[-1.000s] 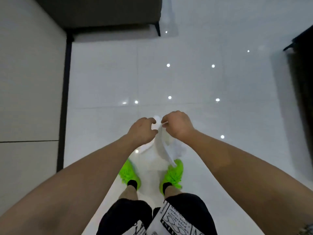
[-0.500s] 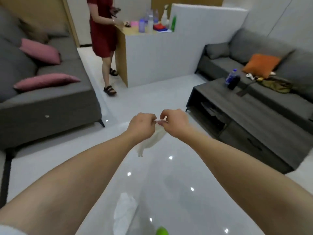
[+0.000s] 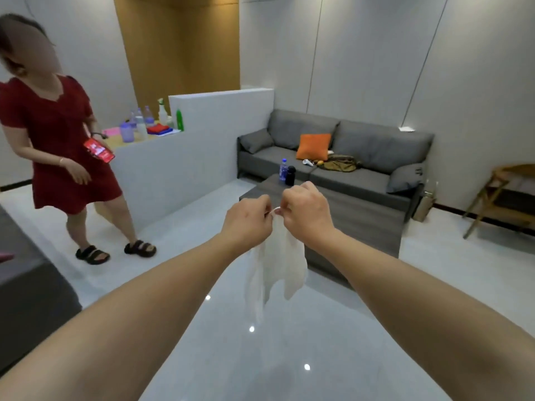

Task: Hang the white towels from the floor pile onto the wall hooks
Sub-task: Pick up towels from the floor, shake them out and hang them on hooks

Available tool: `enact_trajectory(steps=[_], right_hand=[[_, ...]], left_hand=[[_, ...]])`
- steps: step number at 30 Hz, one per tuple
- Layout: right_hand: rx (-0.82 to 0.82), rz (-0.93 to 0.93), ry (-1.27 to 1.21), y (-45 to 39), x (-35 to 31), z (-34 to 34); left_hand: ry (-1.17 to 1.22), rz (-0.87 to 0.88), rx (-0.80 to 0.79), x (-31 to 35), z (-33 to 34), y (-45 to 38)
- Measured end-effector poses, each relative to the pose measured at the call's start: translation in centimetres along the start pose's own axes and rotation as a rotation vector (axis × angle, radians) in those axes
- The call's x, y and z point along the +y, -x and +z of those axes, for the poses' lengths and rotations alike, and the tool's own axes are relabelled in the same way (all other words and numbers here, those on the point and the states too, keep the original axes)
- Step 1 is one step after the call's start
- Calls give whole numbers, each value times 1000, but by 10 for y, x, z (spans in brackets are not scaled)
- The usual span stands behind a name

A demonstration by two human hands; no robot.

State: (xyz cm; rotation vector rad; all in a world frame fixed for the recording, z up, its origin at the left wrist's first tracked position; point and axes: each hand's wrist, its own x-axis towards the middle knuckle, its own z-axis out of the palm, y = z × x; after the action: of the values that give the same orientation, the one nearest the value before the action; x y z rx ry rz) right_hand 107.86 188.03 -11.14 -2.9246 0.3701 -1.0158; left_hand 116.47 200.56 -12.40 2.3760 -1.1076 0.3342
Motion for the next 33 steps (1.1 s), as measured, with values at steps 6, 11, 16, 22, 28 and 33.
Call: enact_trajectory(steps=[6, 11, 16, 22, 28, 33], right_hand=[[-22, 112, 59, 14, 90, -55], [-71, 189, 42, 39, 184, -93], [-106, 271, 42, 62, 279, -127], [-74, 360, 54, 93, 371, -166], [-153, 517, -31, 122, 441, -193], [-171, 577, -1, 142, 489, -217]], left_hand=[[-28, 126, 67, 104, 29, -39], [-3, 208, 48, 190, 69, -73], [-15, 296, 54, 279, 109, -102], [56, 333, 8, 373, 156, -121], [231, 335, -93, 447, 193, -131], [301, 380, -164, 482, 214, -143]])
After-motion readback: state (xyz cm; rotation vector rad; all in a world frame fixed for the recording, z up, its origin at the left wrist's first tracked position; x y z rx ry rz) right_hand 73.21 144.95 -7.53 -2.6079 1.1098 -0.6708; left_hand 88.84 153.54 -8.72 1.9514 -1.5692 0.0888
